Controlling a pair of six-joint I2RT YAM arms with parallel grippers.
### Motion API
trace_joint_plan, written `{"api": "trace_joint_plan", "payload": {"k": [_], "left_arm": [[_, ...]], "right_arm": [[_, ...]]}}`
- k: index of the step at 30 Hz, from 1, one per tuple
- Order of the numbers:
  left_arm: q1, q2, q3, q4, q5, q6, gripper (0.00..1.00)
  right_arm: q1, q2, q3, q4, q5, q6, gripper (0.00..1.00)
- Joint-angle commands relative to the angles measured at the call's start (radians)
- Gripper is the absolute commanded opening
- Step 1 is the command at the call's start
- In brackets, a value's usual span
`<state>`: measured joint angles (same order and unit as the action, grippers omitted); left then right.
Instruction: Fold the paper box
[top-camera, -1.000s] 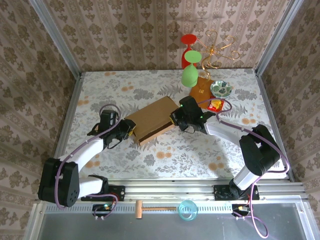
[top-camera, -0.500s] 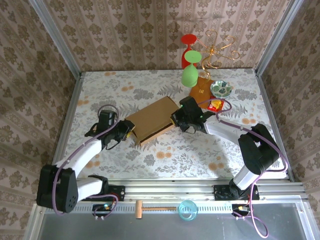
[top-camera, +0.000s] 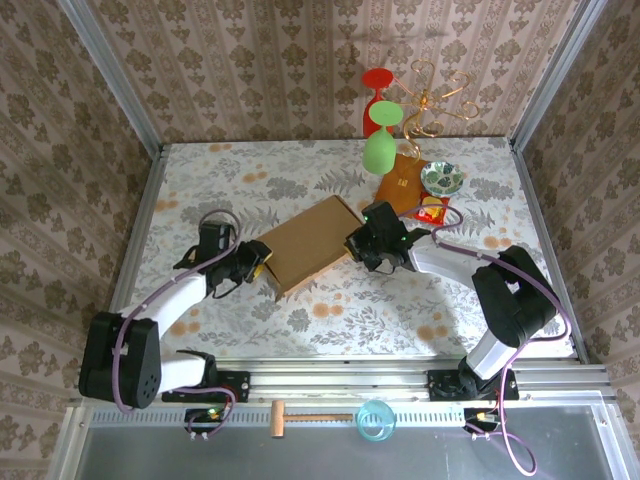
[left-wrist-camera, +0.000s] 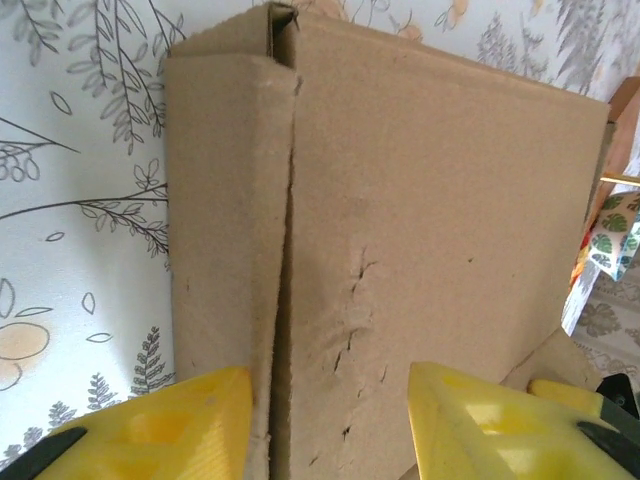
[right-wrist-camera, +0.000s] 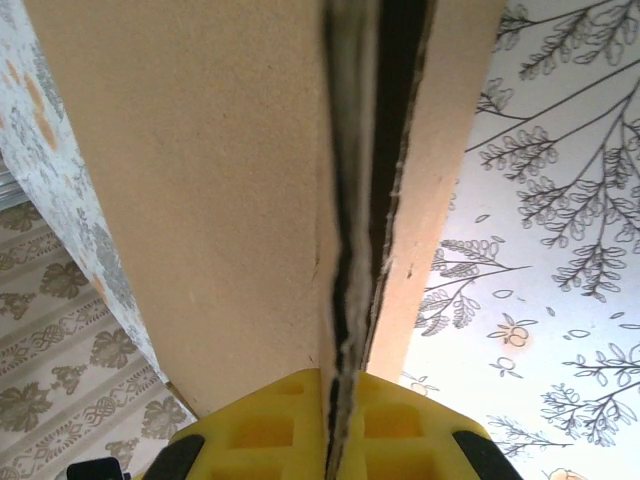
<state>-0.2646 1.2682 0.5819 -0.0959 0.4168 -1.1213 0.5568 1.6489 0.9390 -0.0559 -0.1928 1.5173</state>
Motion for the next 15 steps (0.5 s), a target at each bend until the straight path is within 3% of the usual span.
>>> {"api": "trace_joint_plan", "payload": {"k": [1,9,15], "left_arm": [[-0.013,0.019,-0.015,0.006,0.014,0.013,0.45],[-0.036,0.023,-0.034,-0.001,-0.01,0.018,0.44],[-0.067,0.046,-0.052,0.02,-0.021,0.001,0.34]], "right_arm": [[-0.003,0.018,-0.022,-0.035,-0.01,-0.009,0.0],[-0.003,0.02,-0.035,-0.057,-0.021,-0.017,0.0],[-0.003,0.018,-0.036,-0.07,-0.022,-0.022,0.0]]}}
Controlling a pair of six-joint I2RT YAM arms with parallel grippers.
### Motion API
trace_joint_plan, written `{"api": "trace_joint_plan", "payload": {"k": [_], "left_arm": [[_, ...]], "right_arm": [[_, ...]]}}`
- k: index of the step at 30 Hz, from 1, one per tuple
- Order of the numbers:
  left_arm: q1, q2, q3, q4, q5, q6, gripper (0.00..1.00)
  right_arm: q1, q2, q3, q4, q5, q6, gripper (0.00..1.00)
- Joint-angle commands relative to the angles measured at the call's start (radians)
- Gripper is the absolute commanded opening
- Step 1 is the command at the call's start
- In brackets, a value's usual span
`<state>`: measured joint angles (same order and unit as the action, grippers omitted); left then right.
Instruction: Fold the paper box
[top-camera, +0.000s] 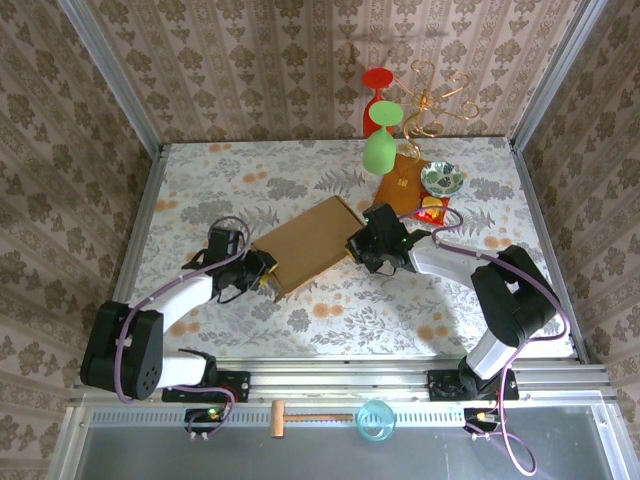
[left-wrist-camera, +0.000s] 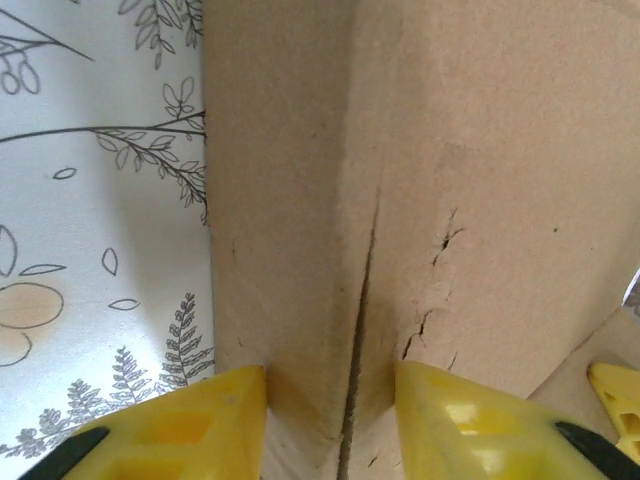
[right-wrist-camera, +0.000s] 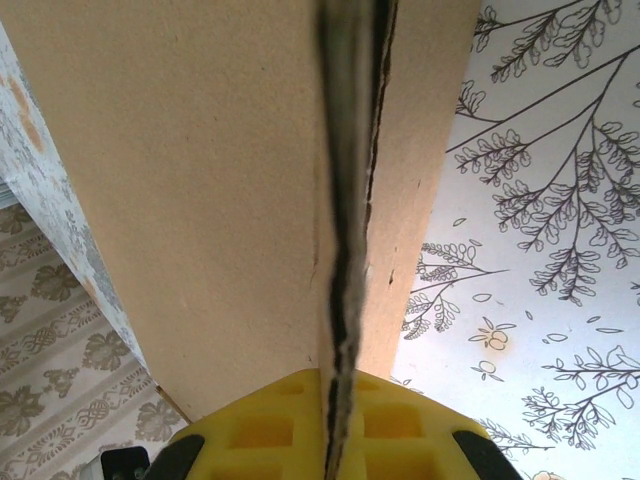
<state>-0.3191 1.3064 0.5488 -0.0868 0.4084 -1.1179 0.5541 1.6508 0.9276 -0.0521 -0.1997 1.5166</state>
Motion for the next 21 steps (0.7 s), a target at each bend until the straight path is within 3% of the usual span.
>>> {"api": "trace_joint_plan", "payload": {"k": [1,4,6,8,13,17,21], "left_arm": [[-0.012,0.01,-0.024,0.016,-0.014,-0.004,0.29],[-0.011,0.018,-0.026,0.009,-0.022,0.008,0.13],[-0.009,0.024,-0.027,0.001,-0.021,0.019,0.06],[-0.005,0.027,-0.028,-0.015,-0.015,0.046,0.0],[0.031,0.025,-0.005,-0.103,0.033,0.182,0.0],[0.056,0.04,0.031,-0.161,0.089,0.306,0.0],[0.071,0.08,0.066,-0.203,0.145,0.397,0.0]], "right_arm": [[0.0,0.016,-0.023,-0.076,-0.017,-0.023,0.0],[-0.001,0.006,-0.008,-0.108,-0.015,-0.053,0.02],[-0.008,-0.011,0.015,-0.154,-0.015,-0.105,0.11],[-0.028,-0.038,0.056,-0.229,-0.018,-0.203,0.27],[-0.116,-0.181,0.114,-0.383,0.012,-0.506,0.59],[-0.212,-0.29,0.093,-0.365,-0.057,-0.696,0.7],[-0.306,-0.231,0.112,-0.369,-0.197,-0.813,0.73]]}}
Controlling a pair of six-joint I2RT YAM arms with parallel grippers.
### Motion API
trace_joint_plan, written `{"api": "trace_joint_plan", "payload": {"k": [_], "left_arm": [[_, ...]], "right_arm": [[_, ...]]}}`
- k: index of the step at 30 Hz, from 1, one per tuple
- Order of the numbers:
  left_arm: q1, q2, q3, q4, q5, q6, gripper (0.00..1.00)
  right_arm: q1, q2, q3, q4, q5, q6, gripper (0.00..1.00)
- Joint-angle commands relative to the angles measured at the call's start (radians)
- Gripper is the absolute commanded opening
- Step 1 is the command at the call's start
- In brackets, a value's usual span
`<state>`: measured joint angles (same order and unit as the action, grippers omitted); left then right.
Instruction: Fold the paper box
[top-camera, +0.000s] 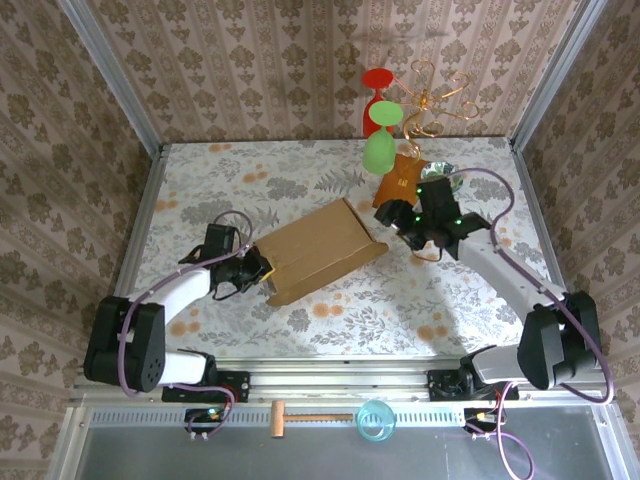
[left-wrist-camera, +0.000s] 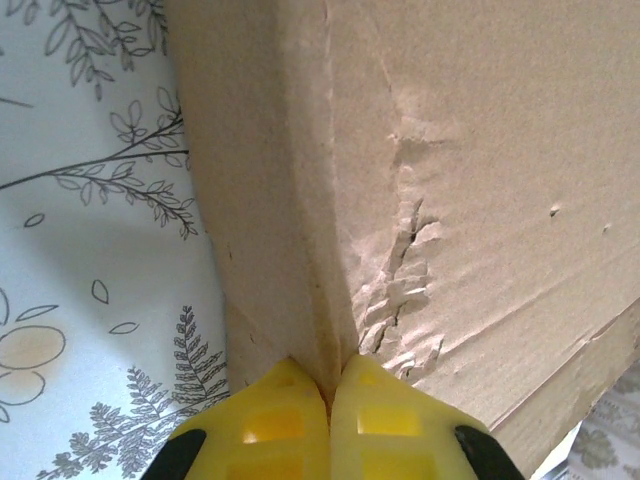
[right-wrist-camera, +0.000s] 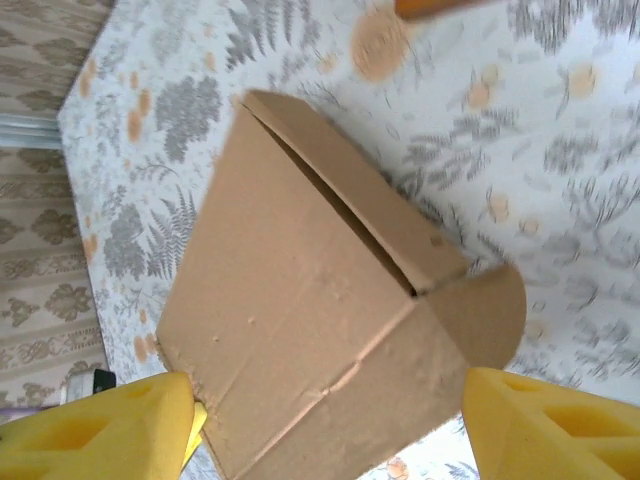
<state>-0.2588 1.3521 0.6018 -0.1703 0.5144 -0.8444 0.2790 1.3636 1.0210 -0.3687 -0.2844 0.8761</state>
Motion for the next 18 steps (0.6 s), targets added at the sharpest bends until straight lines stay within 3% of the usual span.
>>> {"api": "trace_joint_plan", "payload": {"k": [1,7,13,18], "left_arm": [[0.012,0.043,0.019,-0.127,0.047,0.14,0.0],[0.015,0.074,0.047,-0.193,0.045,0.225,0.0],[0.024,0.088,0.045,-0.206,0.041,0.238,0.0],[0.043,0.088,0.038,-0.224,0.02,0.25,0.0]], "right_arm": [[-0.044,0.089,0.032,-0.052,-0.153,-0.203,0.75],[-0.063,0.288,0.123,-0.133,-0.201,-0.392,0.84],[-0.056,0.432,0.127,-0.043,-0.379,-0.415,0.85],[-0.063,0.492,0.105,-0.032,-0.429,-0.47,0.86]]}}
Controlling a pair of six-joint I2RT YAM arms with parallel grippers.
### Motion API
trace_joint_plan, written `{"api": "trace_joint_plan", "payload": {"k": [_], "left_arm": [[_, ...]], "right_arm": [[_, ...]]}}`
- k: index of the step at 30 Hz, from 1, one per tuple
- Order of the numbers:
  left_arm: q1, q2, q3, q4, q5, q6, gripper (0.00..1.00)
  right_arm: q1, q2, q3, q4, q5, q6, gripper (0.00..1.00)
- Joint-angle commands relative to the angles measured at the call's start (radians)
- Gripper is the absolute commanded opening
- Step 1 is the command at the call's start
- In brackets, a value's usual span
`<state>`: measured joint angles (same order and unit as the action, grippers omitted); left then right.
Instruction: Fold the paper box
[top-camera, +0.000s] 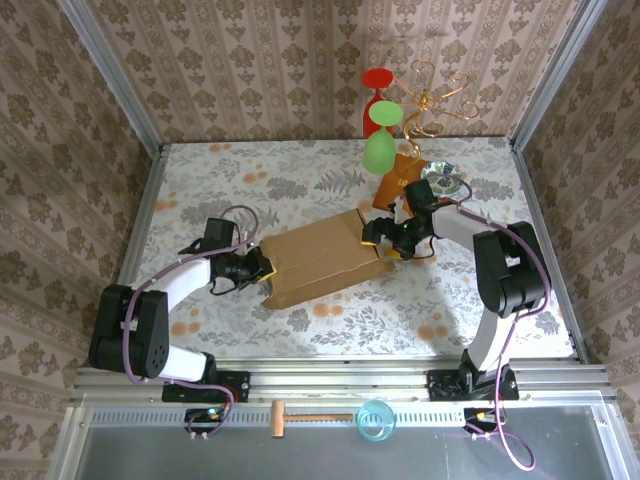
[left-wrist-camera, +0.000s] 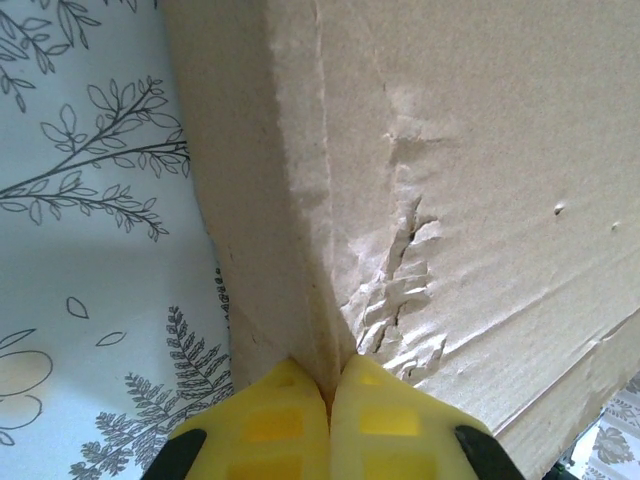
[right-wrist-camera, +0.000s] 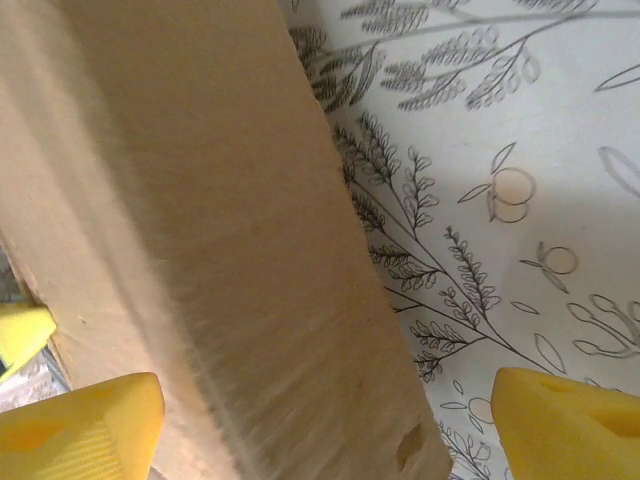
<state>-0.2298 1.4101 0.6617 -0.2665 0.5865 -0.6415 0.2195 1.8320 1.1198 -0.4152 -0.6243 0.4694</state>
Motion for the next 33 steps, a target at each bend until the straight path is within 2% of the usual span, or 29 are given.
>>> {"api": "trace_joint_plan", "payload": {"k": [1,8,13,19,20,22,27,31,33], "left_arm": [[0.018,0.032,-0.024,-0.133,-0.054,0.052,0.0],[0.039,0.053,-0.018,-0.147,-0.063,0.077,0.0],[0.047,0.062,-0.015,-0.127,-0.061,0.078,0.0],[0.05,0.051,-0.019,-0.082,-0.054,0.063,0.0],[0.05,0.041,-0.019,-0.075,-0.055,0.06,0.02],[0.054,0.012,-0.012,-0.06,-0.053,0.049,0.13],[0.072,-0.142,0.006,0.007,-0.069,-0.015,0.35],[0.131,-0.254,-0.019,0.093,-0.077,-0.142,0.58],[0.16,-0.265,-0.032,0.106,-0.088,-0.233,0.59]], "right_arm": [[-0.007,0.032,-0.003,0.029,-0.113,-0.066,0.87],[0.007,0.112,0.0,0.16,-0.355,-0.039,0.89],[0.025,0.109,-0.023,0.257,-0.416,0.024,0.86],[0.049,0.081,-0.054,0.389,-0.455,0.153,0.77],[0.053,0.072,-0.057,0.408,-0.454,0.173,0.76],[0.058,0.056,-0.065,0.428,-0.444,0.217,0.73],[0.055,0.034,-0.077,0.444,-0.417,0.36,0.59],[0.048,0.019,-0.089,0.436,-0.404,0.541,0.56],[0.043,0.017,-0.087,0.392,-0.405,0.628,0.51]]}}
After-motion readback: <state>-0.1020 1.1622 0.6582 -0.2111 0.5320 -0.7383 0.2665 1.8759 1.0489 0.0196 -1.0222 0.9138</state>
